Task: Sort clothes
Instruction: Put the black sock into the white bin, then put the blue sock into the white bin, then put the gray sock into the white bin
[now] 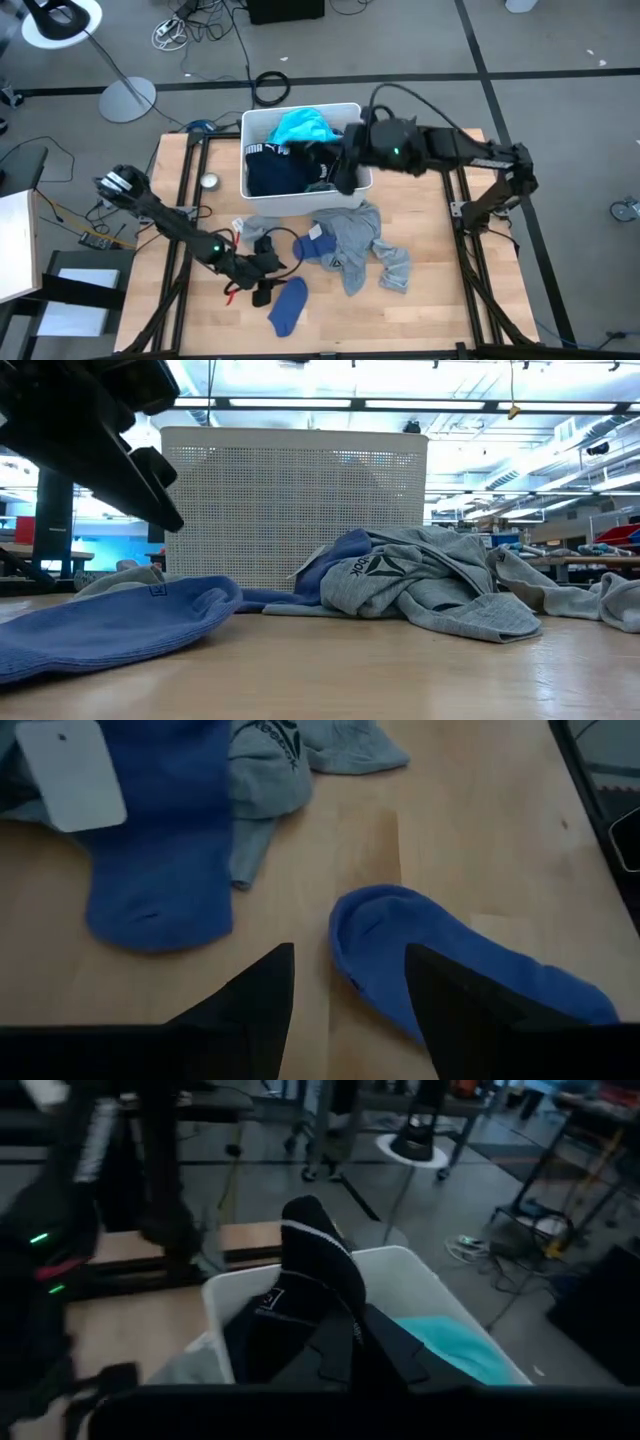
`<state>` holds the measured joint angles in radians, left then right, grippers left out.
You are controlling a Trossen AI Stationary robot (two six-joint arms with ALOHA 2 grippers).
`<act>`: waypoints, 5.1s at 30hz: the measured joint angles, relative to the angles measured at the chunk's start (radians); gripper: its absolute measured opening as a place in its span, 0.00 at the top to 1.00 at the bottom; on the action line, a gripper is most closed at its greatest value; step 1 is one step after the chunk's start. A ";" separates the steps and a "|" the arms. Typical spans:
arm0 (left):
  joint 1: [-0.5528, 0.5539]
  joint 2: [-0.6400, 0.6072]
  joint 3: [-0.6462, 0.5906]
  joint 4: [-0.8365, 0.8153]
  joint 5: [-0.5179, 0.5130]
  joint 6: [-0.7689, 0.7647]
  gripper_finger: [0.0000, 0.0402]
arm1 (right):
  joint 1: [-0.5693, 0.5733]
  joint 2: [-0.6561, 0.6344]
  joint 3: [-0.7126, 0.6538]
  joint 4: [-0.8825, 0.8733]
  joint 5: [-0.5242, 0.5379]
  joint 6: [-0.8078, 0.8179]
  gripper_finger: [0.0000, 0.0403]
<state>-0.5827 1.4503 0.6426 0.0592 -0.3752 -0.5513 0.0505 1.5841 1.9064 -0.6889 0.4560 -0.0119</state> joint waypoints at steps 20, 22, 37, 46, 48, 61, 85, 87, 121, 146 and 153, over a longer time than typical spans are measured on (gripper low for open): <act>0.000 0.232 0.000 0.311 0.059 -0.002 0.51 | -0.244 -0.003 0.003 -0.029 -0.119 0.124 0.65; 0.000 0.239 0.000 0.325 0.059 -0.002 0.51 | -0.241 -0.017 0.003 -0.031 -0.120 0.123 0.60; 0.000 0.287 0.000 0.301 0.024 0.144 0.51 | -0.060 -0.291 0.003 -0.254 -0.119 0.255 0.52; 0.006 0.336 0.007 0.244 0.049 0.126 0.80 | 0.164 -0.348 0.004 -0.530 -0.119 0.547 0.52; 0.014 0.327 0.007 0.242 0.092 0.123 0.93 | 0.218 -0.342 -0.001 -0.628 -0.118 0.622 0.52; 0.044 0.079 0.104 -0.033 0.057 0.098 0.99 | 0.587 -0.349 -0.450 -0.684 0.223 0.988 0.52; 0.492 -0.121 0.839 -0.748 0.027 0.381 0.99 | 0.646 -0.179 -1.118 0.149 0.149 1.174 0.52; 0.546 -0.122 0.886 -0.747 0.026 0.415 0.99 | 0.646 -0.155 -1.118 0.147 0.101 1.216 0.52; 0.773 -0.266 0.888 -0.916 0.169 0.360 0.54 | 0.863 0.171 -1.110 0.319 0.137 1.638 0.72; 0.354 -0.766 0.096 -0.707 -0.052 -0.169 0.55 | 0.843 -0.127 -0.460 -0.897 0.103 1.576 0.99; 0.257 -0.771 -0.022 -0.530 -0.142 -0.231 0.55 | 0.778 -0.166 -0.245 -0.883 0.230 1.326 1.00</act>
<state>-0.3254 0.6796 0.6203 -0.4710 -0.5172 -0.7826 0.8286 1.4183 1.6609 -1.5717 0.6855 1.3139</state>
